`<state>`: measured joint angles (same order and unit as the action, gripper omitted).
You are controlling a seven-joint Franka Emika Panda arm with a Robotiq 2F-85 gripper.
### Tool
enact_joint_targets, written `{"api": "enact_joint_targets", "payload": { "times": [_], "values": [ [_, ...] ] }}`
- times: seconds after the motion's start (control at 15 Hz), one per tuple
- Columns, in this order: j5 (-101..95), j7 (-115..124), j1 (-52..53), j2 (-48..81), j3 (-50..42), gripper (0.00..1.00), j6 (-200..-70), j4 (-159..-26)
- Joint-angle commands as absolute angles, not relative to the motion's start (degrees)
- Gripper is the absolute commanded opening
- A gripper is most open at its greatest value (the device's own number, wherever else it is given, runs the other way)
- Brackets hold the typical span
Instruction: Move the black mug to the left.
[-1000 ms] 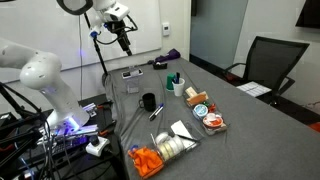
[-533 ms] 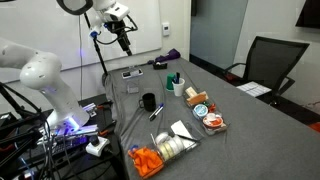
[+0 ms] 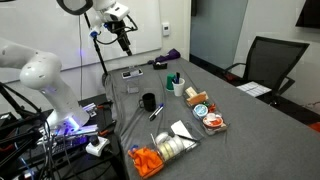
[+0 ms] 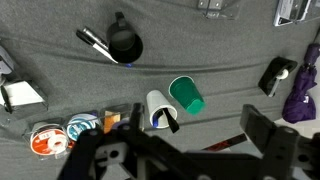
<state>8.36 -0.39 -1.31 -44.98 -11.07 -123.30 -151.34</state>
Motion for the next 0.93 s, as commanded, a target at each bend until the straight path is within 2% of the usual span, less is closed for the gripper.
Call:
{"api": "enact_joint_targets", "payload": {
  "times": [0.0, 0.4, 0.87],
  "values": [
    [9.3, -1.2, -2.5, -44.8, -10.1, 1.0, -123.1, -151.2],
    [9.3, -1.2, -2.5, -44.8, -10.1, 1.0, -123.1, -151.2],
    [8.5, -5.6, -1.9, -37.7, -11.3, 1.0, -126.6, -151.4]
  ]
}}
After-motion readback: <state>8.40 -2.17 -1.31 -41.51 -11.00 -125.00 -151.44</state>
